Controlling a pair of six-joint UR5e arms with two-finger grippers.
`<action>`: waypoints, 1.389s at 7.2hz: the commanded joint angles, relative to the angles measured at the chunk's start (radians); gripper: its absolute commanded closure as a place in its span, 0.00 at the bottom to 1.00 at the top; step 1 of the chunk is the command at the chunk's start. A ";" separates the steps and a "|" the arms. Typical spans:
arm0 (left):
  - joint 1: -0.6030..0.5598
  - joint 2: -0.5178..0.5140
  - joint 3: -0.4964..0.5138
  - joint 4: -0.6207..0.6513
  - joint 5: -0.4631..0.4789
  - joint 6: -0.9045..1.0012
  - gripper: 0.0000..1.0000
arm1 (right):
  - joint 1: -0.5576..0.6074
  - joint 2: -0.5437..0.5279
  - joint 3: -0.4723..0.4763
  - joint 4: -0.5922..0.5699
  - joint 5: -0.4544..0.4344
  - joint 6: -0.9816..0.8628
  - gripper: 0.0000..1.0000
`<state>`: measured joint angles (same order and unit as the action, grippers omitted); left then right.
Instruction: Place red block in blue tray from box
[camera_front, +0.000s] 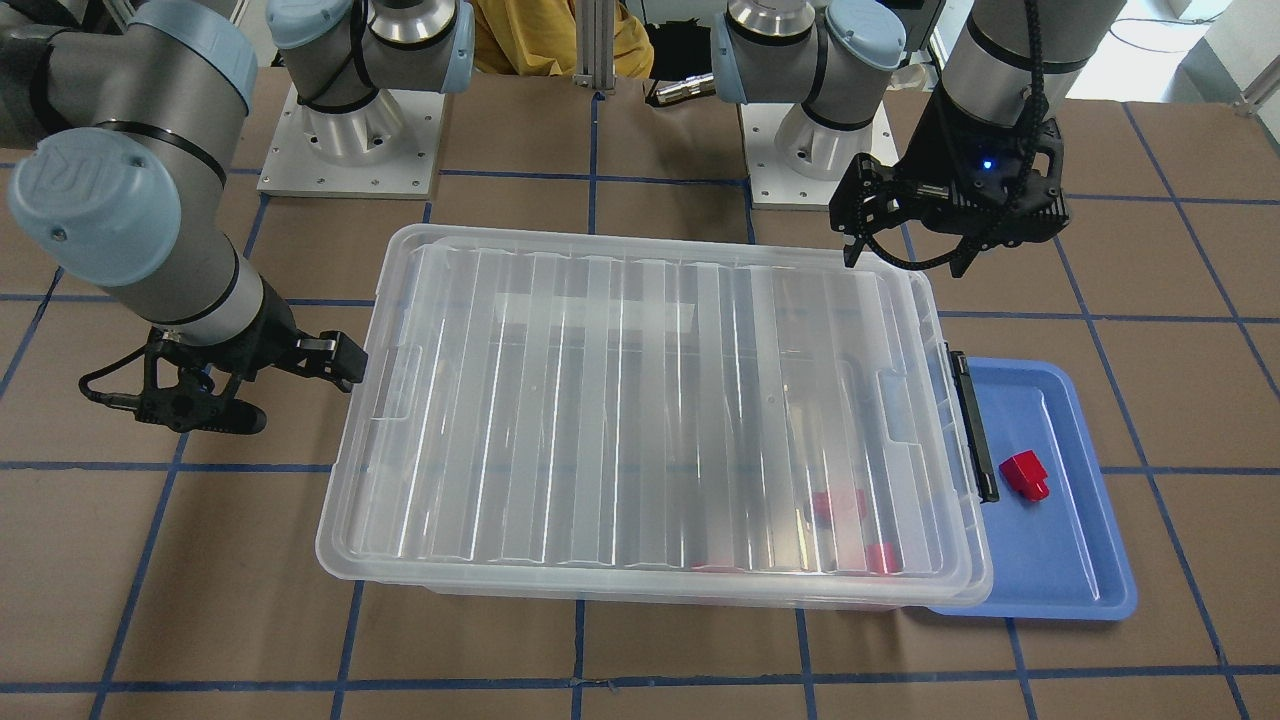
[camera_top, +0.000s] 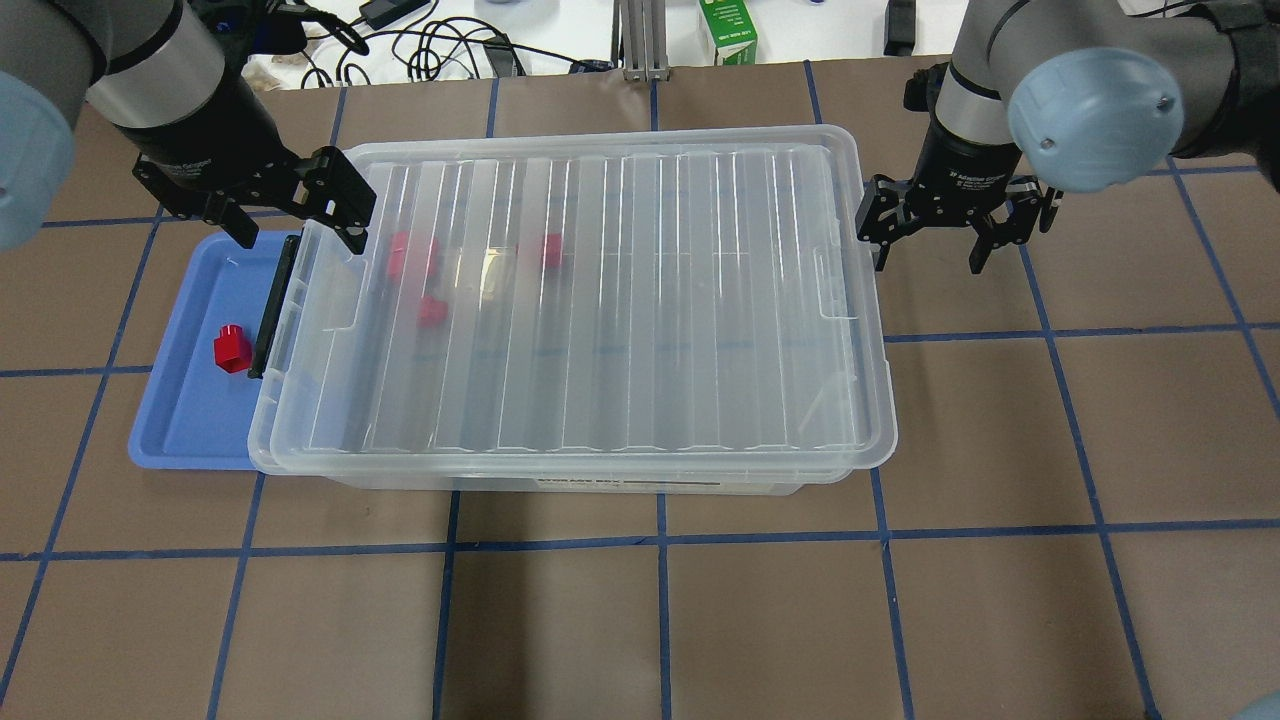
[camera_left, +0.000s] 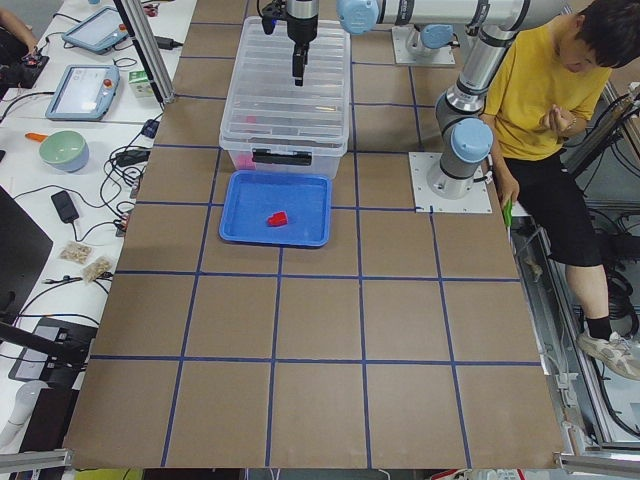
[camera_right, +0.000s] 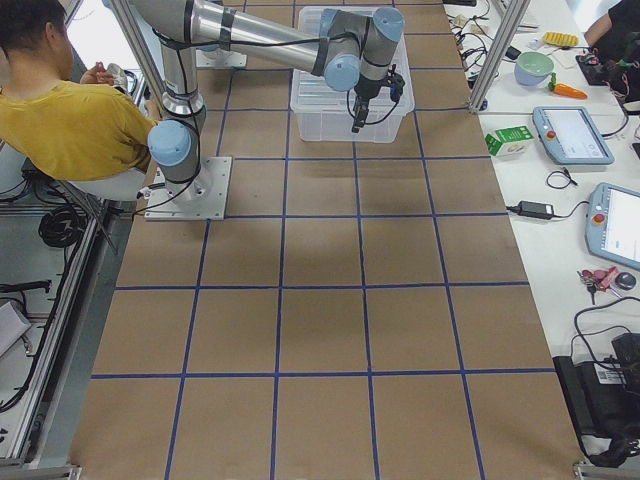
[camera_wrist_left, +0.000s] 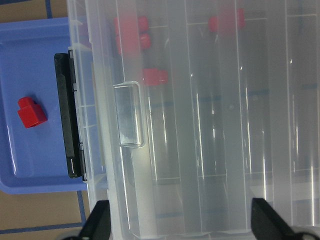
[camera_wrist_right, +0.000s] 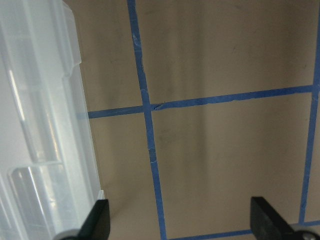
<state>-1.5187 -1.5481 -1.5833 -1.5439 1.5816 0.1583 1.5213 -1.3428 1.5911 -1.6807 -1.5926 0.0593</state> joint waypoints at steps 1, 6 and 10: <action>0.000 -0.001 0.002 0.001 -0.002 0.000 0.00 | 0.000 -0.050 -0.093 0.059 -0.003 0.004 0.00; 0.000 -0.001 0.003 0.001 0.000 0.000 0.00 | 0.003 -0.222 -0.033 0.168 -0.001 0.004 0.00; 0.000 -0.015 0.012 0.001 0.001 0.001 0.00 | 0.005 -0.292 0.043 0.162 0.000 -0.009 0.00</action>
<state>-1.5187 -1.5559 -1.5761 -1.5432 1.5819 0.1584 1.5263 -1.6258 1.6191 -1.5156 -1.5924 0.0521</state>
